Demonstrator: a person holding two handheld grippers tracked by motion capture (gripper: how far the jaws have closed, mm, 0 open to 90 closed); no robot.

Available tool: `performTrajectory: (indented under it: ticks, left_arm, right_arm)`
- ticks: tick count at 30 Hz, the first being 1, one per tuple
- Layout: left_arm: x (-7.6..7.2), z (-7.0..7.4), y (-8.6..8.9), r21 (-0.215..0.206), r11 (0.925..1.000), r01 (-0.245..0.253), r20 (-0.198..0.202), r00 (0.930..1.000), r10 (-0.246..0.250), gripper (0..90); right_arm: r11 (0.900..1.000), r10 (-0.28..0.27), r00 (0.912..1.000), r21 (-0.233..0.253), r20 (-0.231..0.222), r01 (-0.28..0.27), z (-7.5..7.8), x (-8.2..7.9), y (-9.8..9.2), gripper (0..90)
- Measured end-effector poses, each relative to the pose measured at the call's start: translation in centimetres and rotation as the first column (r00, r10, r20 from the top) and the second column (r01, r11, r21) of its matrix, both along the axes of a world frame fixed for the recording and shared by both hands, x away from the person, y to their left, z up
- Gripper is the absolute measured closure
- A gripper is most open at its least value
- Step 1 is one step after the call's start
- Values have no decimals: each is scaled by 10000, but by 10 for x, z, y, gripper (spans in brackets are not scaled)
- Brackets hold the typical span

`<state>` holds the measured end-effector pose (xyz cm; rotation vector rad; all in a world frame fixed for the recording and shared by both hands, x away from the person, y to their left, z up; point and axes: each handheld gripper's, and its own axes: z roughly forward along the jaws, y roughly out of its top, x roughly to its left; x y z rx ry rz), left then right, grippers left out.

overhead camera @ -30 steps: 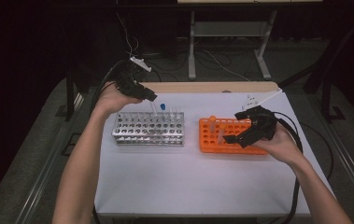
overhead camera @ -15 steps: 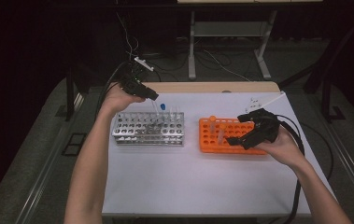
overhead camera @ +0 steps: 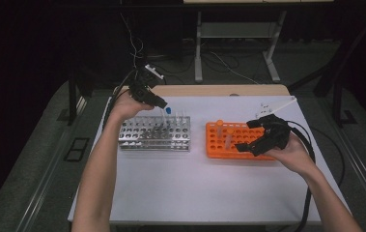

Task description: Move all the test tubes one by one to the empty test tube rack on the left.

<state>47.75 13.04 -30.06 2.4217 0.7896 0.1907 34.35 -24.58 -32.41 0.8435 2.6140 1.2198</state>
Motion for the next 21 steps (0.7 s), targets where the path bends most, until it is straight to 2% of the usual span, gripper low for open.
performTrajectory:
  ticks: [10, 15, 21]
  left_arm:
    - [-1, -15, 2, -74, 10000, 20, -166, 9999, -21, 720]
    - [-3, -17, 2, -287, 9996, -52, -314, 9995, 43, 582]
    - [-9, -8, 2, -516, 9983, -261, -211, 9995, 250, 402]
  right_arm:
    - [9999, -106, 9999, -42, -96, 106, -8, 1, -1, 3]
    - [9998, -162, 9996, -76, -211, 160, -14, 4, -1, 3]
    - [9997, -212, 9992, -158, -331, 207, -23, 7, -1, 3]
